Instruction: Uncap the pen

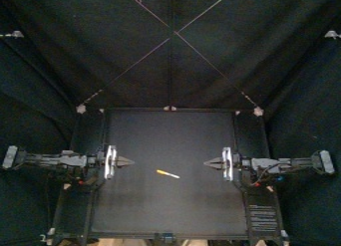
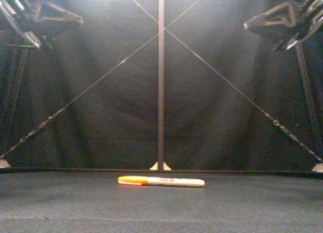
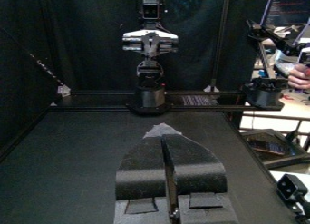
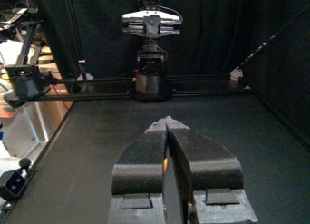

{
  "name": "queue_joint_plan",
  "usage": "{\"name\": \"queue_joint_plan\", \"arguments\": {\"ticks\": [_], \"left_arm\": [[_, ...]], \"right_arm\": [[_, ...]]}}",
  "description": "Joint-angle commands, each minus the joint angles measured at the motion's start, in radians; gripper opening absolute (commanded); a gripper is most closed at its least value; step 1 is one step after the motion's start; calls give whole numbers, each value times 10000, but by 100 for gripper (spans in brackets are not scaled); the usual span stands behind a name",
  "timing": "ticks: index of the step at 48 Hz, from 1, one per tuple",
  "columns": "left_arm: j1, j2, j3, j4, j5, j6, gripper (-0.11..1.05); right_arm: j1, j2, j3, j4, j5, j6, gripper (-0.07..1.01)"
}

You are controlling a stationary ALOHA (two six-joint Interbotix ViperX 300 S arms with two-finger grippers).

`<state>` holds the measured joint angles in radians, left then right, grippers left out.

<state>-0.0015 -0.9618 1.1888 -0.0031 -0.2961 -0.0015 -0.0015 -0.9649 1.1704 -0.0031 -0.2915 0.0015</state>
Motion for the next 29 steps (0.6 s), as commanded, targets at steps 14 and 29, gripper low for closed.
{"name": "queue_joint_plan", "arguments": {"ticks": [14, 29], "left_arm": [[-15, 583, 0, -123, -169, 46, 1], [107, 3145, -322, -107, -506, 77, 6]], "right_arm": [[61, 2485, -291, 966, 15, 644, 1], [245, 6182, -1733, 1534, 31, 798, 11]]}}
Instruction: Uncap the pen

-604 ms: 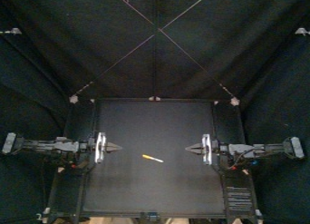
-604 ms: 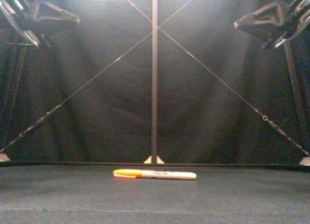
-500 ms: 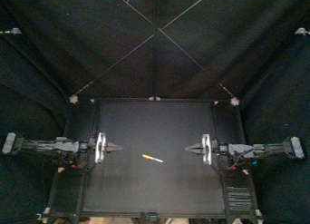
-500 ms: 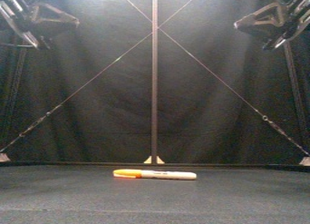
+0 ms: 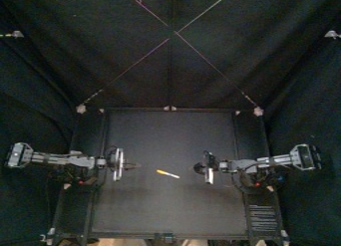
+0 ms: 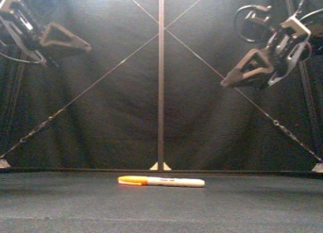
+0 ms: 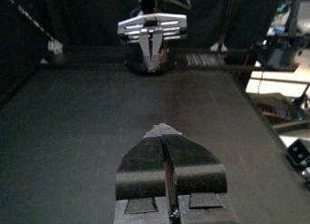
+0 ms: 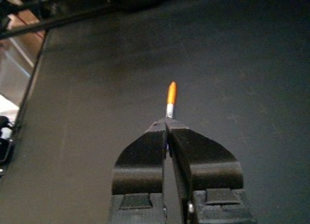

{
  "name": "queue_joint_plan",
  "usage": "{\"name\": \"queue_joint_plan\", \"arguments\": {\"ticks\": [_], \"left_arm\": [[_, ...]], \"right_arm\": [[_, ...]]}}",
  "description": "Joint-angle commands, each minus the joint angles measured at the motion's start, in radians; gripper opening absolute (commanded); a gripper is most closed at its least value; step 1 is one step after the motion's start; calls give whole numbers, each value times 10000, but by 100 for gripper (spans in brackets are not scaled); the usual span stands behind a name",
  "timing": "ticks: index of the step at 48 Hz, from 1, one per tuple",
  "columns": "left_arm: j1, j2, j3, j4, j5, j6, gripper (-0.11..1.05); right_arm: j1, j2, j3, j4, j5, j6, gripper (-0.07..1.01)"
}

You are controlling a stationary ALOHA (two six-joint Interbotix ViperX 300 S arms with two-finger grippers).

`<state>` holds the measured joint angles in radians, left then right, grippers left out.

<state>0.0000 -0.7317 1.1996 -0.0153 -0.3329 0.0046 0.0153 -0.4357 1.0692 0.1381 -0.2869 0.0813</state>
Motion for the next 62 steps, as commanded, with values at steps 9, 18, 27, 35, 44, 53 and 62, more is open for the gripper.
{"name": "queue_joint_plan", "arguments": {"ticks": [9, 18, 27, 35, 44, 53, 62], "left_arm": [[276, 1948, -690, 15, -138, 15, 24], [322, 2362, -752, 0, -138, 0, 51], [322, 2393, -752, -15, -138, 0, 77], [337, 2424, -752, -31, -138, -15, 94], [337, 2439, -736, -15, -138, -15, 96], [337, 2439, -736, -31, -138, -15, 96], [337, 2439, -767, -31, -138, -15, 96]], "right_arm": [[77, 2807, -1764, 123, 614, -15, 51], [77, 4172, -2638, 153, 1289, -15, 78], [31, 4924, -3267, 31, 1810, -15, 78], [31, 5354, -3666, 15, 2132, -31, 78], [15, 5706, -3912, 0, 2669, -15, 76], [15, 5967, -3958, 31, 2777, 0, 68], [15, 6059, -3942, 31, 2792, 0, 55]]}}
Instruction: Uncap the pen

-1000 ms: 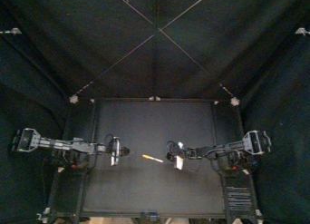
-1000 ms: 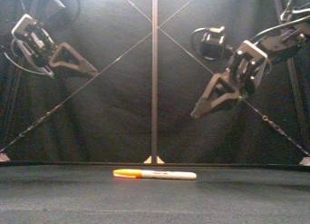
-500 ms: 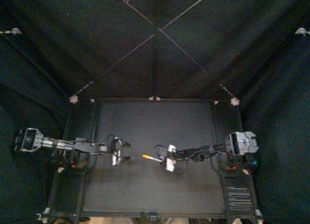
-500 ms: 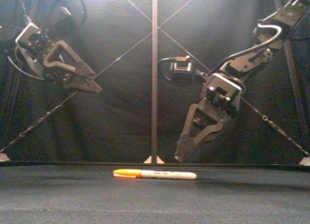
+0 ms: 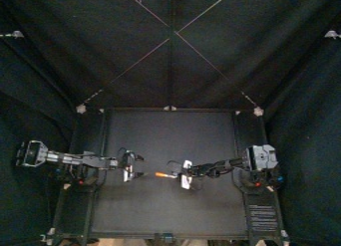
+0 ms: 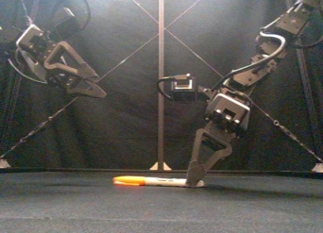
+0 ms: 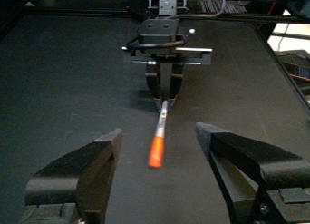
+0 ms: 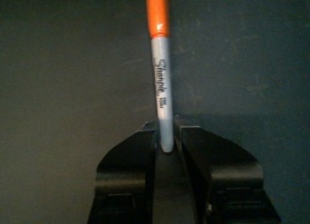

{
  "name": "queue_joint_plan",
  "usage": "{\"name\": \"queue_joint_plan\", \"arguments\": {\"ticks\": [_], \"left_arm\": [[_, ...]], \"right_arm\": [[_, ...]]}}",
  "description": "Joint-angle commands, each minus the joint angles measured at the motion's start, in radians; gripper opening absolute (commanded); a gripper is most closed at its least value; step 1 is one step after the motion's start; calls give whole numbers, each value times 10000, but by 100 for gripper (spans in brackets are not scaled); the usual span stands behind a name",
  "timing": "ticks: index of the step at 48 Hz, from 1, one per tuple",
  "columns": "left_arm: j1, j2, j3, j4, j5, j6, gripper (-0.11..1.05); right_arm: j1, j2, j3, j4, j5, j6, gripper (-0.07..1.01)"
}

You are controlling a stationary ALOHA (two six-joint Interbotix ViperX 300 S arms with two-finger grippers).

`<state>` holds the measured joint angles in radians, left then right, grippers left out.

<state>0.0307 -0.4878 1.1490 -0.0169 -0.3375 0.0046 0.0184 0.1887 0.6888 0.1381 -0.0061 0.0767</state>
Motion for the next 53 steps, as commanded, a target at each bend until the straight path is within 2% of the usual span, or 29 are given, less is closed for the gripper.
{"name": "queue_joint_plan", "arguments": {"ticks": [1, 5, 8, 10, 14, 21, 24, 27, 32, 35, 42, 49, 53], "left_arm": [[31, 0, -261, -15, -92, -31, 96], [46, 61, -307, -61, -92, -92, 96], [46, 184, -414, -261, -123, -107, 96], [31, 322, -506, -460, -123, -107, 96], [-15, 644, -675, -828, -107, -46, 96], [-31, 1197, -982, -828, -107, -31, 96], [-31, 1335, -1089, -859, -92, -77, 97], [-31, 1442, -1181, -890, -92, -77, 97], [-46, 1503, -1319, -1043, -92, -153, 96], [-46, 1488, -1411, -1457, -92, -199, 96], [-31, 1488, -1580, -2516, -138, -368, 96], [31, 1473, -1626, -3574, -230, -368, 96], [61, 1473, -1611, -3912, -261, -353, 96]], "right_arm": [[-15, -184, -138, 31, 0, 46, 54], [-31, -215, -138, 0, 15, 46, 52], [-46, -337, -138, -46, 15, -46, 52], [-92, -491, -138, -138, 15, -46, 52], [-261, -874, -92, -476, 15, -31, 52], [-644, -1703, -61, -1058, 15, 15, 52], [-813, -2071, -77, -1243, 0, 0, 52], [-951, -2439, -107, -1457, -46, 15, 52], [-1104, -2838, -138, -1764, -61, 15, 52], [-1150, -3022, -138, -1902, -61, 0, 52], [-1181, -3313, -107, -2224, -337, 0, 52], [-1181, -3329, -107, -2270, -522, -15, 52], [-1181, -3329, -92, -2270, -552, -31, 52]]}}
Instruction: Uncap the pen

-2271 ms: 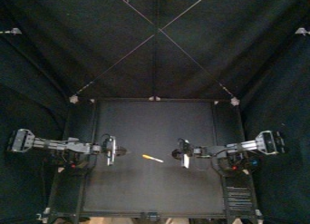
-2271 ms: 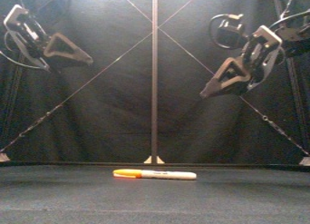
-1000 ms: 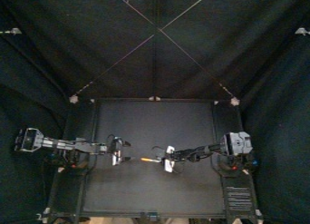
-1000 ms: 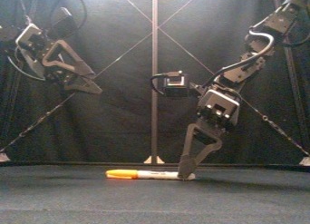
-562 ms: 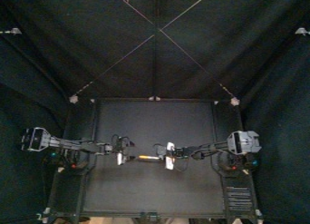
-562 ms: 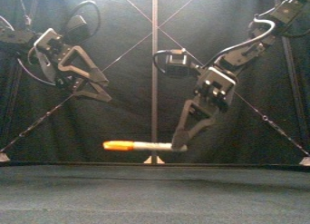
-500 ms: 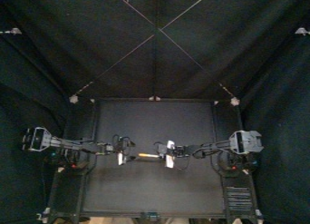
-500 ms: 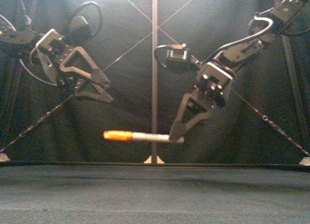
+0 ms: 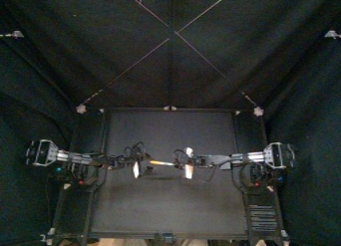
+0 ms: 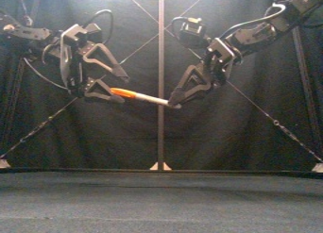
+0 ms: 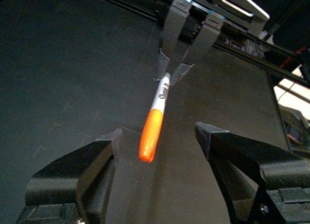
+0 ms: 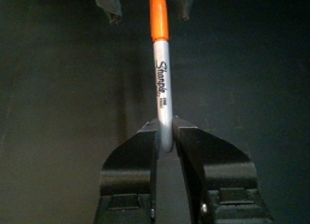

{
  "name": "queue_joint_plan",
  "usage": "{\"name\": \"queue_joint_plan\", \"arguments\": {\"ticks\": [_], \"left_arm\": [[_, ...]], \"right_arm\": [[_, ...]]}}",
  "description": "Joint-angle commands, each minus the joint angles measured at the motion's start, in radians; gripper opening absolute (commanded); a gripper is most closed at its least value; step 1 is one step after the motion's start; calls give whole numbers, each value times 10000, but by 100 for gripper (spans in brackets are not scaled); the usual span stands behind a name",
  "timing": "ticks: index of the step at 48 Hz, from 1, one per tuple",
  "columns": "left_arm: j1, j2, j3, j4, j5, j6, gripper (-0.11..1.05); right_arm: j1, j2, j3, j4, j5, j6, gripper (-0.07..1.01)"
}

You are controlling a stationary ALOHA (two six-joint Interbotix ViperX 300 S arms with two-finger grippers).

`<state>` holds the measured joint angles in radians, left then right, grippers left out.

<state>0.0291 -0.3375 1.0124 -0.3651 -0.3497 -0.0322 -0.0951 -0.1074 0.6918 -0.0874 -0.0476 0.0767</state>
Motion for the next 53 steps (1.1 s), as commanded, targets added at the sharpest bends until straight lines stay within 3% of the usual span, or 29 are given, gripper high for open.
{"name": "queue_joint_plan", "arguments": {"ticks": [1, 22, 25, 41, 53], "left_arm": [[77, -31, -245, -491, -138, 0, 96], [92, -46, -261, -982, -123, 0, 91], [92, -46, -261, -982, -92, 0, 86], [92, -199, -184, -951, -77, 15, 34], [92, -690, 138, -936, -61, 15, 30]], "right_arm": [[-46, -368, -123, -15, -138, -31, 52], [-46, -399, -153, -199, -138, -31, 52], [-46, -414, -169, -230, -138, -31, 52], [-46, -614, -77, -261, -138, -31, 52], [-107, -1028, 307, -261, -138, -31, 52]]}}
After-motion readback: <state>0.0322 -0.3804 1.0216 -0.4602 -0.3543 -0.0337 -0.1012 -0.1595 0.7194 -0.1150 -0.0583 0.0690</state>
